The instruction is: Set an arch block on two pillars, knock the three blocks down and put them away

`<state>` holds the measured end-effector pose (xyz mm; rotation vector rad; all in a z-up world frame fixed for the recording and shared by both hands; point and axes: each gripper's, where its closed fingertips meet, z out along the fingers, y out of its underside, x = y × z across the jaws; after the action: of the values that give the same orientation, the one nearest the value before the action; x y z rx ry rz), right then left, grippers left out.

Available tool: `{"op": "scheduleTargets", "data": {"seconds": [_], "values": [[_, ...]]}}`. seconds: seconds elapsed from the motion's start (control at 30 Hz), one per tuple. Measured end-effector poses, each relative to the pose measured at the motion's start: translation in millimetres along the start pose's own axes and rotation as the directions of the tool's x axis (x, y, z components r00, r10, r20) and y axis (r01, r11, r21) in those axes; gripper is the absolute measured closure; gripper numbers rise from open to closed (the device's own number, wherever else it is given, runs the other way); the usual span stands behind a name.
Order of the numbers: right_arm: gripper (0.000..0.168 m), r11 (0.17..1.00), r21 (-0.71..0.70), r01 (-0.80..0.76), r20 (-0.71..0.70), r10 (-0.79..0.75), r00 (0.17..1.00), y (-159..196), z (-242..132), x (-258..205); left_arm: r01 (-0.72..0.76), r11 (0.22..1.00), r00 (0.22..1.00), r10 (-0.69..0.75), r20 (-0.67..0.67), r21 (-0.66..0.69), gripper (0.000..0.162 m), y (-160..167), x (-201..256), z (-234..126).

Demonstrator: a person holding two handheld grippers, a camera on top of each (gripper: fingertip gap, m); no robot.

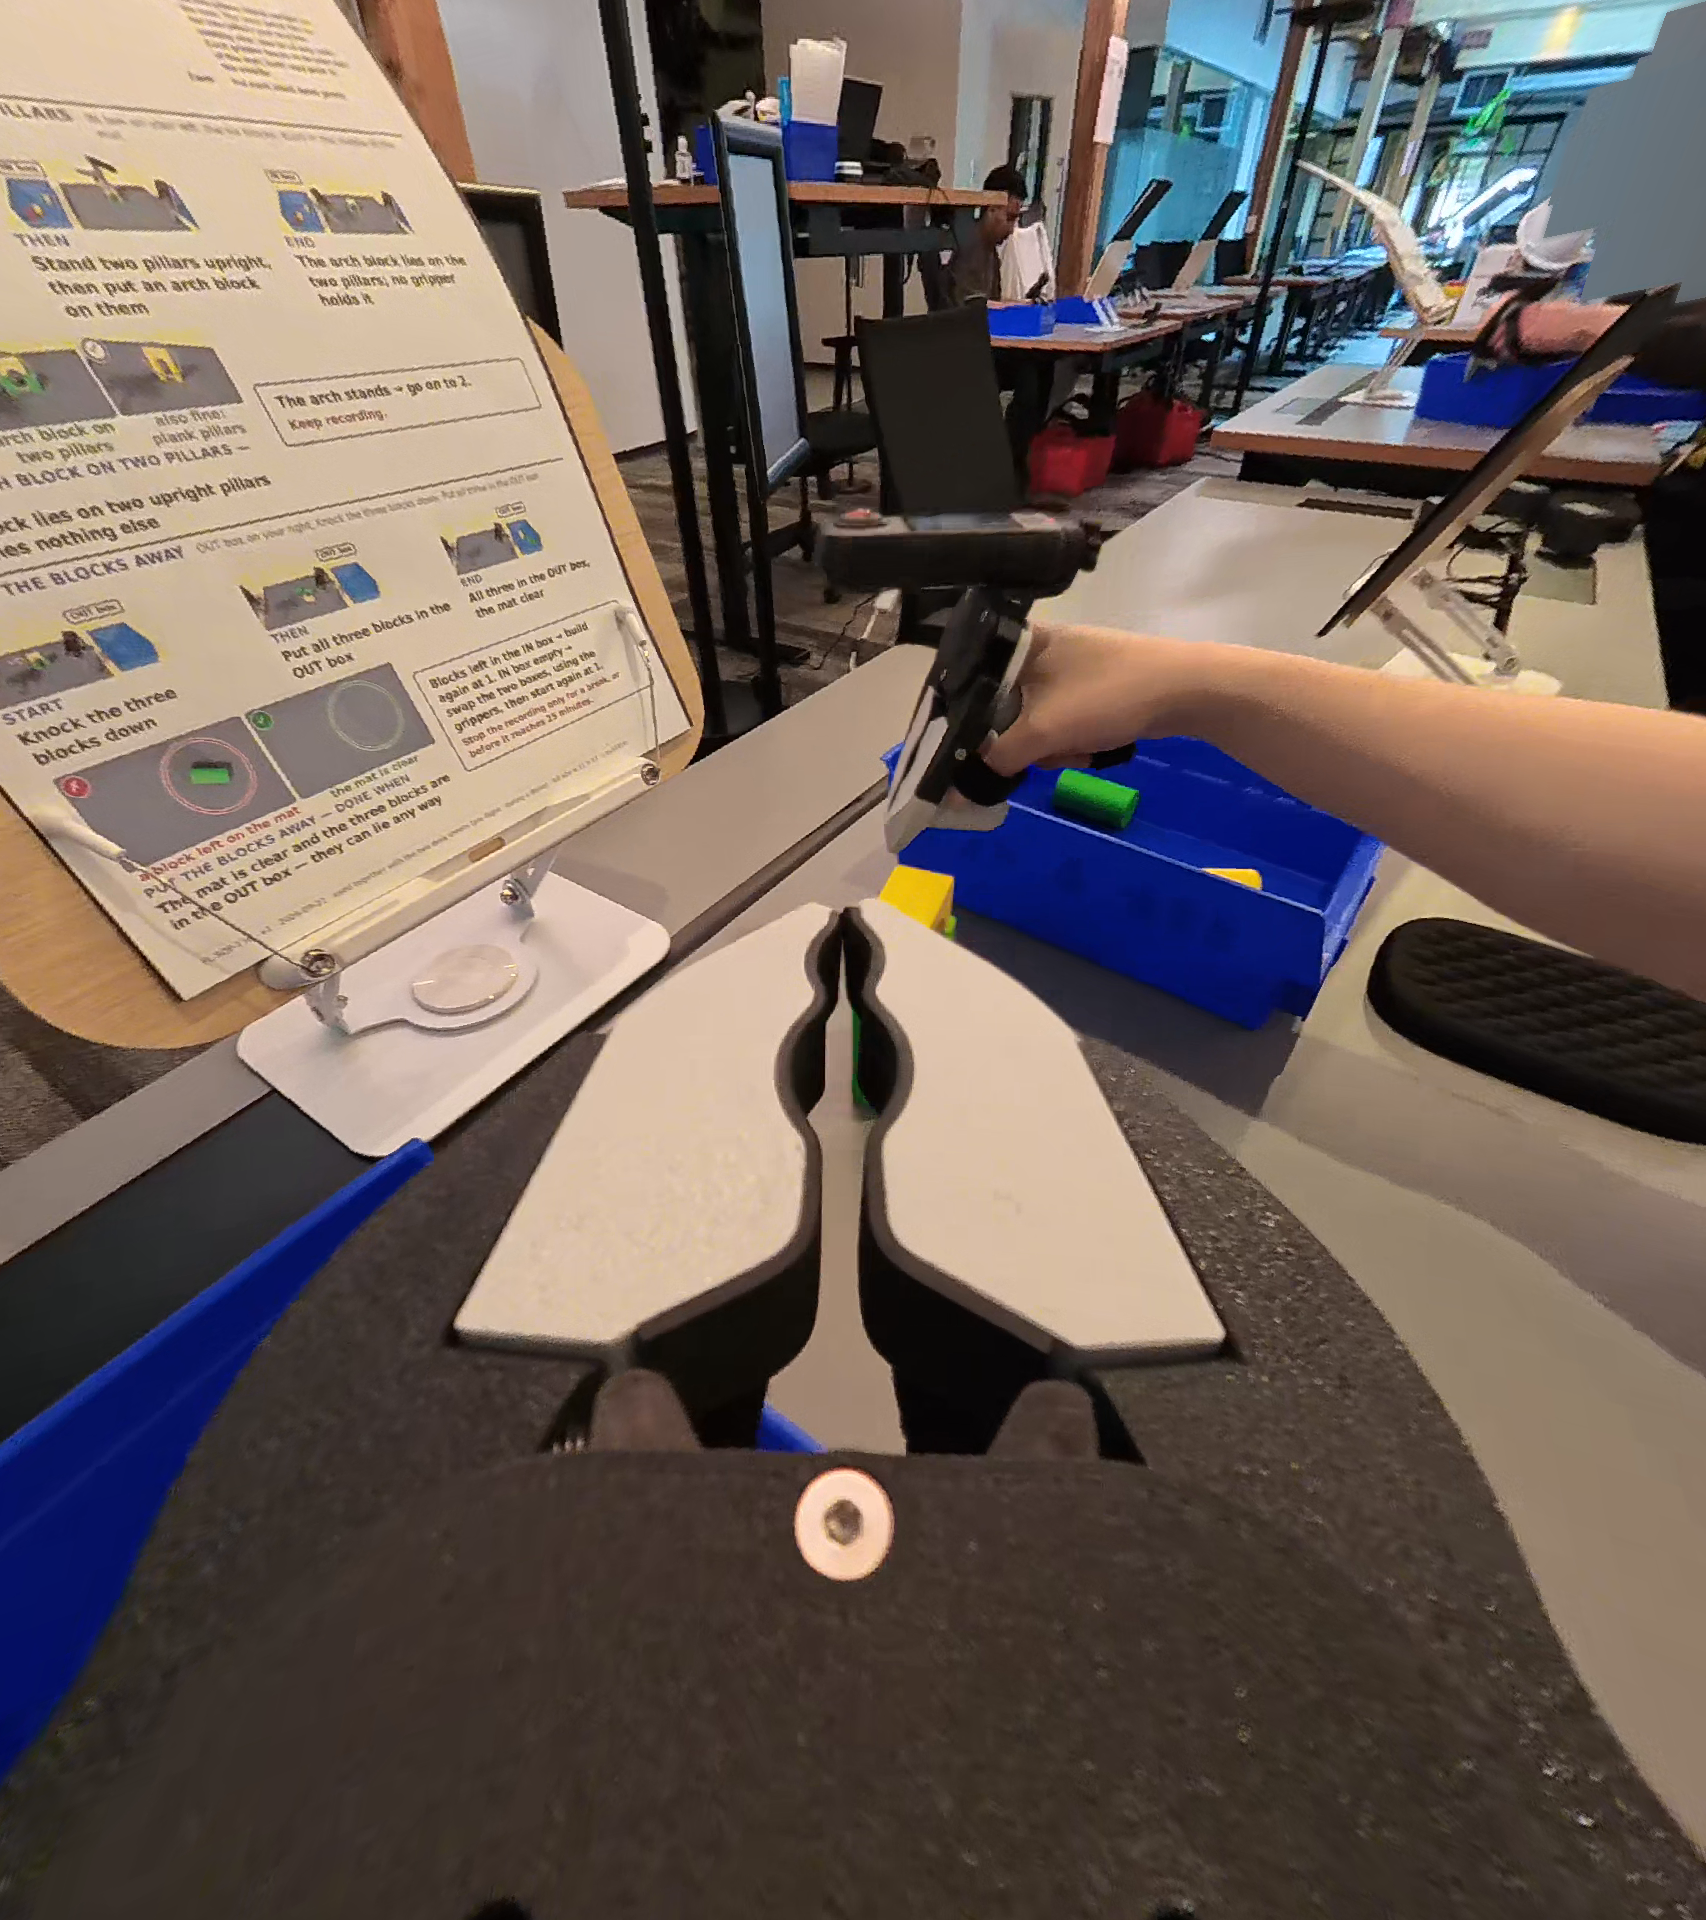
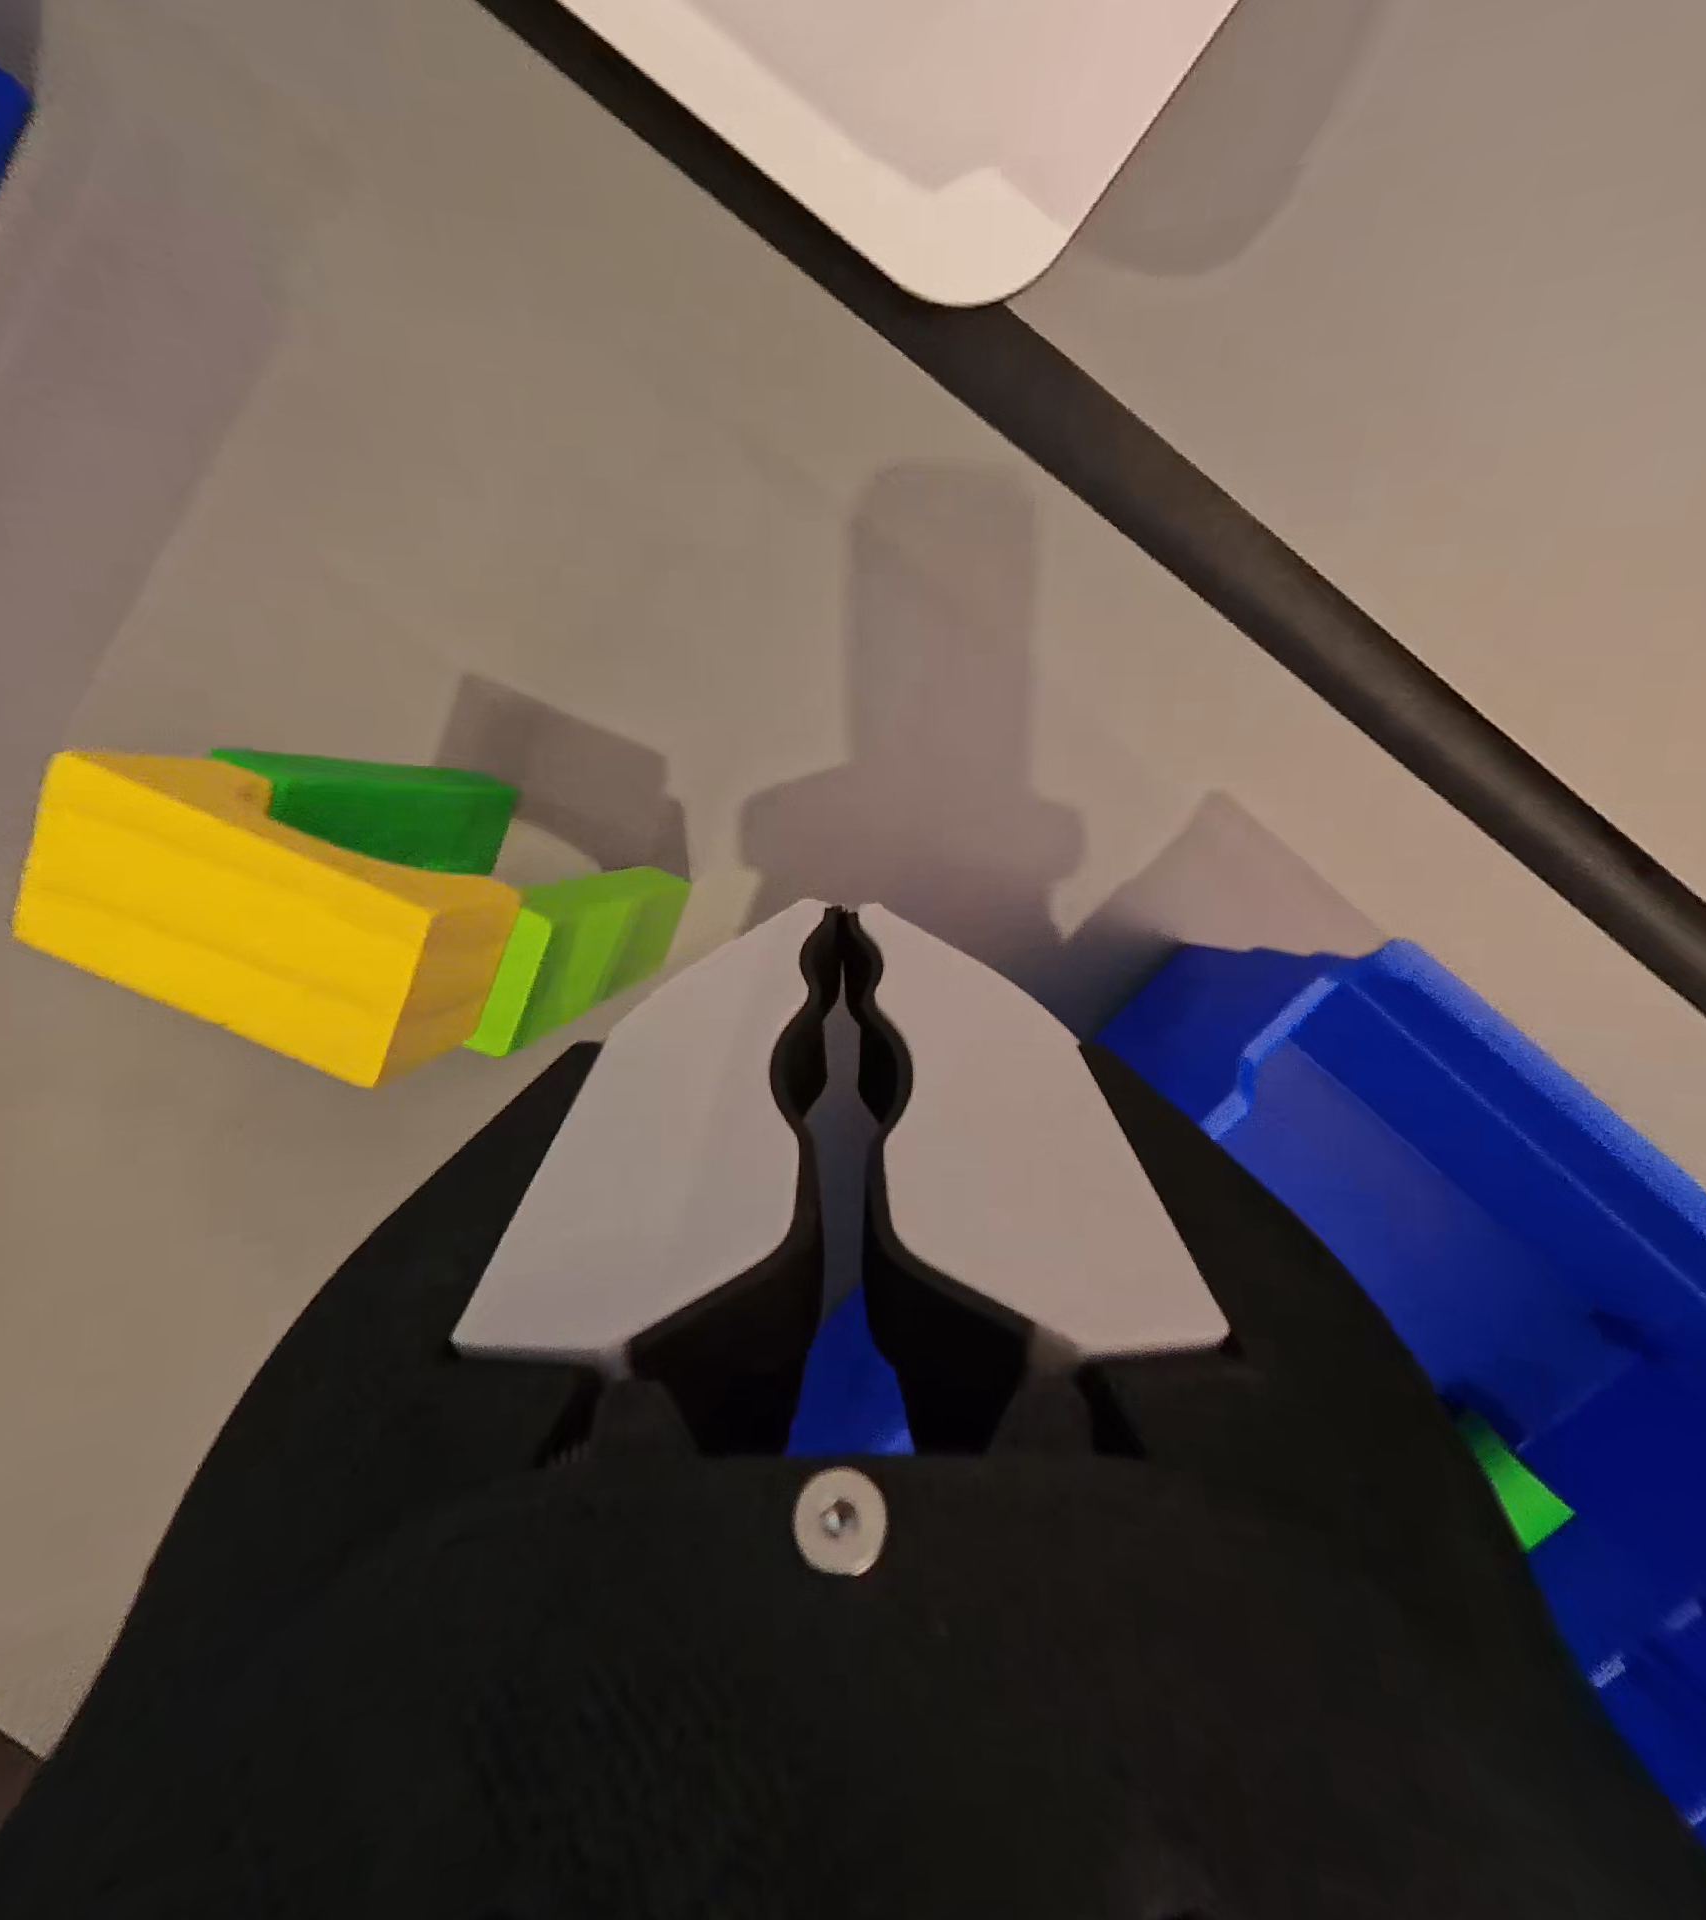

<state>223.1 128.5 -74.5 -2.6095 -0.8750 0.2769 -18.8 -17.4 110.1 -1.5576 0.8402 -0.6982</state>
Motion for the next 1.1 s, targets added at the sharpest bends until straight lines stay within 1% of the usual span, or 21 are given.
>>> {"op": "scheduleTargets", "data": {"seconds": [0.1,0.2,0.47,0.9,1.0,1.1], "values": [[0.167,0.999,-0.051,-0.02,0.019,0.021,1.0,2,14,2,-0.039,0.999,0.999,0.04,0.022,-0.002,0.162,-2,2,-1],[0.167,0.996,-0.065,-0.055,0.037,0.058,0.998,1,23,6,-0.071,0.997,0.997,0.071,0.024,-0.015,0.162,-3,6,-2],[0.167,0.993,-0.094,-0.072,0.035,0.076,0.997,5,23,20,-0.074,0.997,0.997,0.073,-0.002,-0.032,0.162,-3,12,-2],[0.166,0.993,-0.115,-0.012,0.018,0.014,1.0,6,24,18,-0.072,0.996,0.997,0.072,-0.006,-0.052,0.162,0,13,-1],[0.166,0.99,-0.142,0.022,0.022,-0.019,1.0,10,30,10,-0.075,0.996,0.997,0.075,-0.009,-0.056,0.162,1,14,-1],[0.167,0.985,-0.157,0.073,0.067,-0.063,0.996,11,37,-11,-0.073,0.996,0.997,0.073,-0.011,-0.053,0.162,0,14,-2]]}}
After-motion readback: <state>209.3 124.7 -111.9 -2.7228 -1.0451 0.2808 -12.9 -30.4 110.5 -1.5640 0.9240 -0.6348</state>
